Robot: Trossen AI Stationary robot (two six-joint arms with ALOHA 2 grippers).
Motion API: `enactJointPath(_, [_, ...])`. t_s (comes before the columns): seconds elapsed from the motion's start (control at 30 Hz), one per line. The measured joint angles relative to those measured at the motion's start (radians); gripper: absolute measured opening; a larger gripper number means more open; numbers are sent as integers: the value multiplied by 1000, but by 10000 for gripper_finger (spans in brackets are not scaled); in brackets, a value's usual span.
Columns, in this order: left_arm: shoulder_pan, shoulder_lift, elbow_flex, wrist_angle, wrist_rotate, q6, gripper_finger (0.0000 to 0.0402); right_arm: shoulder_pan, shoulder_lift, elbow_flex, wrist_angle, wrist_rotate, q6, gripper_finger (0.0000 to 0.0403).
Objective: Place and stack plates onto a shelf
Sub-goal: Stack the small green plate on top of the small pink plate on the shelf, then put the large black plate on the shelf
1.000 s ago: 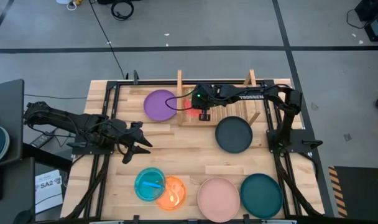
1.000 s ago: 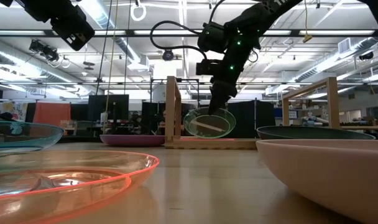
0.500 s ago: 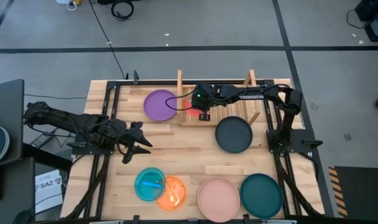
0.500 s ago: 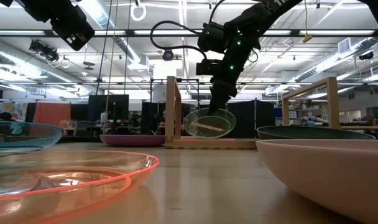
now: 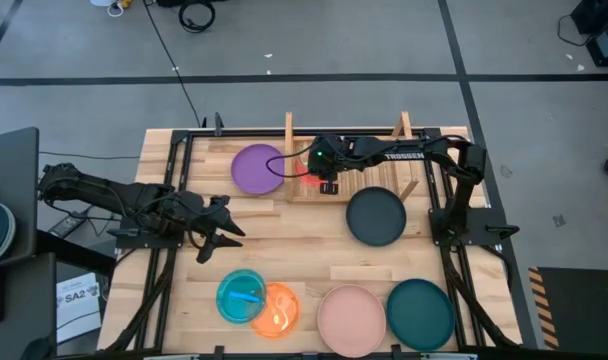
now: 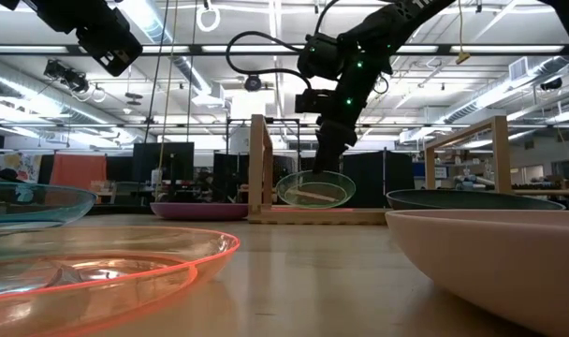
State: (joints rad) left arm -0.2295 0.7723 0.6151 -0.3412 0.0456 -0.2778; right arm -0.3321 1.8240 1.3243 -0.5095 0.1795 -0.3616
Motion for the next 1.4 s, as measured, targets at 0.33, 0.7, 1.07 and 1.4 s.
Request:
enactJointPath(0.33, [0, 0, 0, 0, 0, 0, 146, 0, 0, 0, 0, 0, 0, 155])
enactJointPath(0.7, [0, 0, 0, 0, 0, 0, 146, 0, 0, 0, 0, -118, 4, 156])
enactJointPath(1.07, [0, 0, 0, 0, 0, 0, 146, 1, 0, 0, 0, -129, 4, 156])
enactJointPath(1.4, [0, 0, 0, 0, 0, 0, 146, 2, -2, 0, -66, -121, 2, 156])
